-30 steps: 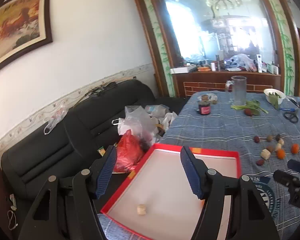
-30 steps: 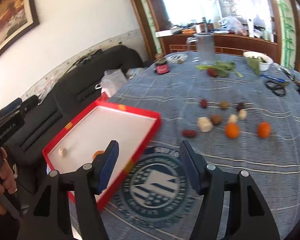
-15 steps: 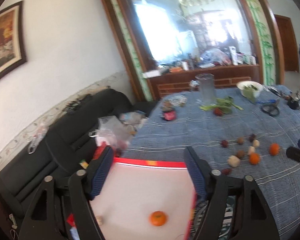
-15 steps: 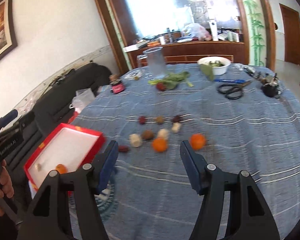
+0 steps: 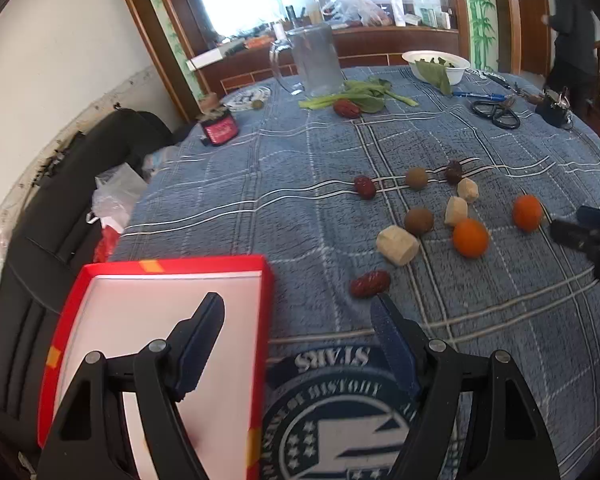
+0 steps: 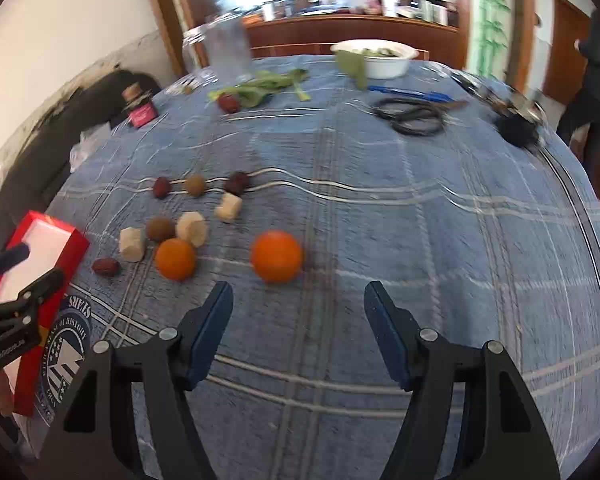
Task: Organize fruits
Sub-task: 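Move both open tools back over the fruits on the tablecloth, then grasp another orange with the right tool while the left tool grasps a cream cube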
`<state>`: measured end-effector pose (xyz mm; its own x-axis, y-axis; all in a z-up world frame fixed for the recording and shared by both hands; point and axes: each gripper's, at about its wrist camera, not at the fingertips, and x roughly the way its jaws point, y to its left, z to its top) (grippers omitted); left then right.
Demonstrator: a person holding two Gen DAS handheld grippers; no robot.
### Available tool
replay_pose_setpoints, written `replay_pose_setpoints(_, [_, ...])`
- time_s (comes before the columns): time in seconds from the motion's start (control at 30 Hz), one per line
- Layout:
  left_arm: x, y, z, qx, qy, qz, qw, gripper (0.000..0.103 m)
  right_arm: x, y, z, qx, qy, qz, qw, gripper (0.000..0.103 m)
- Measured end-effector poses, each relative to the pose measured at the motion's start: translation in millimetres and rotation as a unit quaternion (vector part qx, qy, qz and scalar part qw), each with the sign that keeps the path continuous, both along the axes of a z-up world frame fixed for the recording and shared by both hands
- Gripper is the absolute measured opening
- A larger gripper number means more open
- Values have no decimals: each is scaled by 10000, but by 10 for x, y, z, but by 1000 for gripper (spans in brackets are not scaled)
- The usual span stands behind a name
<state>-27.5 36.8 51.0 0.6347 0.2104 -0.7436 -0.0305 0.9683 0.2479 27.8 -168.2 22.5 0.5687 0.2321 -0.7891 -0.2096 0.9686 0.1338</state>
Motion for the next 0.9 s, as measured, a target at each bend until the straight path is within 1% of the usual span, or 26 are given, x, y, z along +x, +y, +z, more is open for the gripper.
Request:
replay_pose_setpoints(0.1, [120, -38, -21, 62, 49, -84, 9999, 75, 86, 197, 1, -304, -111, 113, 9994, 69])
replay_pose_setpoints(0.17, [232, -95, -58, 21, 164, -214, 9996, 75, 124, 267, -28, -419, -109, 114, 9990, 69])
replay_pose_setpoints(0.33, [424, -255, -157, -40, 432, -636, 9970, 75, 194, 135, -141, -279, 28, -200, 9994, 68])
replay_pose_setpoints(0.4, [506, -288, -187, -124, 495, -806, 9954, 75, 233, 82, -187, -182, 105, -199, 9996, 67])
replay_pose_setpoints(0.43, [541, -304, -206, -105, 540, -842, 9949, 74, 249, 79, -208, -137, 143, -178, 9996, 64])
replay_pose_setpoints(0.47, [574, -324, -223, -92, 585, -909, 9941, 71, 264, 72, -233, -88, 184, -153, 9997, 63])
replay_pose_setpoints(0.53, [614, -346, -261, -201, 682, -1070, 9917, 65, 281, 93, -231, -84, 108, -103, 9999, 57])
replay_pose_setpoints(0.57, [648, -340, -289, -259, 754, -1101, 9907, 57, 284, 101, -230, -70, 96, -65, 9999, 56])
replay_pose_setpoints(0.6, [676, -335, -314, -323, 820, -1128, 9897, 48, 293, 109, -233, -64, 89, -42, 9999, 53])
replay_pose_setpoints(0.63, [699, -326, -346, -466, 897, -1180, 9878, 45, 295, 122, -234, -88, 66, -39, 9999, 50])
replay_pose_setpoints(0.67, [714, -309, -346, -592, 873, -1204, 9871, 42, 301, 138, -236, -102, 58, -25, 9999, 48])
replay_pose_setpoints(0.73, [728, -305, -347, -740, 903, -1252, 9852, 34, 302, 150, -236, -99, 33, 1, 9999, 41])
replay_pose_setpoints(0.77, [734, -313, -348, -804, 924, -1292, 9840, 32, 305, 154, -235, -71, 30, 19, 10000, 38])
replay_pose_setpoints(0.8, [737, -320, -349, -792, 913, -1303, 9841, 32, 308, 152, -235, -33, 33, 40, 10000, 35])
replay_pose_setpoints(0.9, [702, -311, -337, -826, 896, -1306, 9839, 32, 297, 159, -234, -34, 18, 42, 10000, 35])
